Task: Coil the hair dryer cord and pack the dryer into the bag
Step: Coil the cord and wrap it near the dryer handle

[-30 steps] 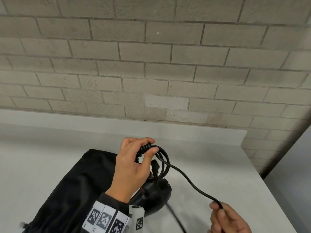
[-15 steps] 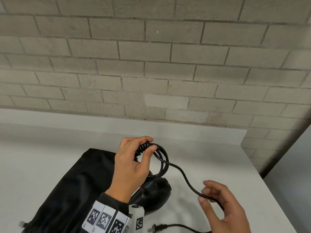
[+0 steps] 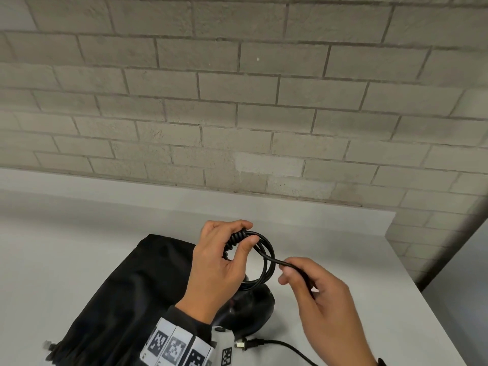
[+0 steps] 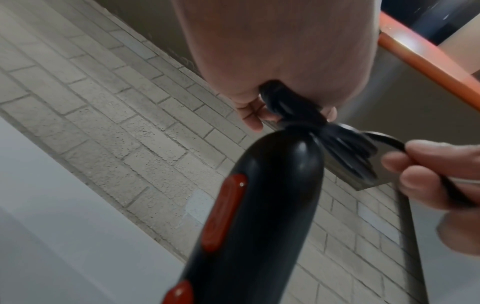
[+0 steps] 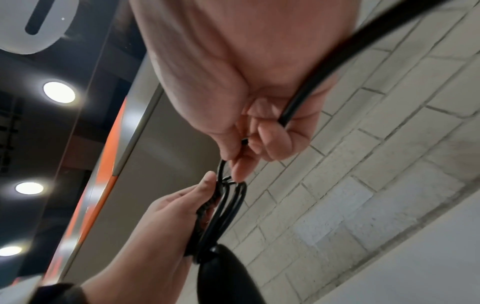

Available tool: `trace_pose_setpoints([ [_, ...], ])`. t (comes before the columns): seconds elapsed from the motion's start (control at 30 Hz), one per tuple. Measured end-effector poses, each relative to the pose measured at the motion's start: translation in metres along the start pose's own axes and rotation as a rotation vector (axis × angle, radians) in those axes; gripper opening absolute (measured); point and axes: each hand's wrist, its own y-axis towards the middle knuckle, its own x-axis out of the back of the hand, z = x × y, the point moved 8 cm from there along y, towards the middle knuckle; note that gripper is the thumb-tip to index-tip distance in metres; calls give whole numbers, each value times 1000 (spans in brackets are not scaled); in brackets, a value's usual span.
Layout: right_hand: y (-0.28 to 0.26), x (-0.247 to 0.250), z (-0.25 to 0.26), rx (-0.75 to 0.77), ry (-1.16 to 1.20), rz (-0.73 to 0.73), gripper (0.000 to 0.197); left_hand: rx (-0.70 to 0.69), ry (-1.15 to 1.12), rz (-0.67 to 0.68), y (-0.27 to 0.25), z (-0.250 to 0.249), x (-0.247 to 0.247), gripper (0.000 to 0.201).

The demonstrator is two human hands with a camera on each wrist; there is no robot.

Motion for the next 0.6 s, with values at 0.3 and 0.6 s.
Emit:
trace_pose_setpoints([
  [0.3, 28, 16, 39, 363, -130, 85, 11, -64, -63, 101, -3, -8, -4, 45],
  [0.6, 63, -6, 42, 303, 102, 250, 14, -124, -102, 119, -5, -14, -5, 34],
])
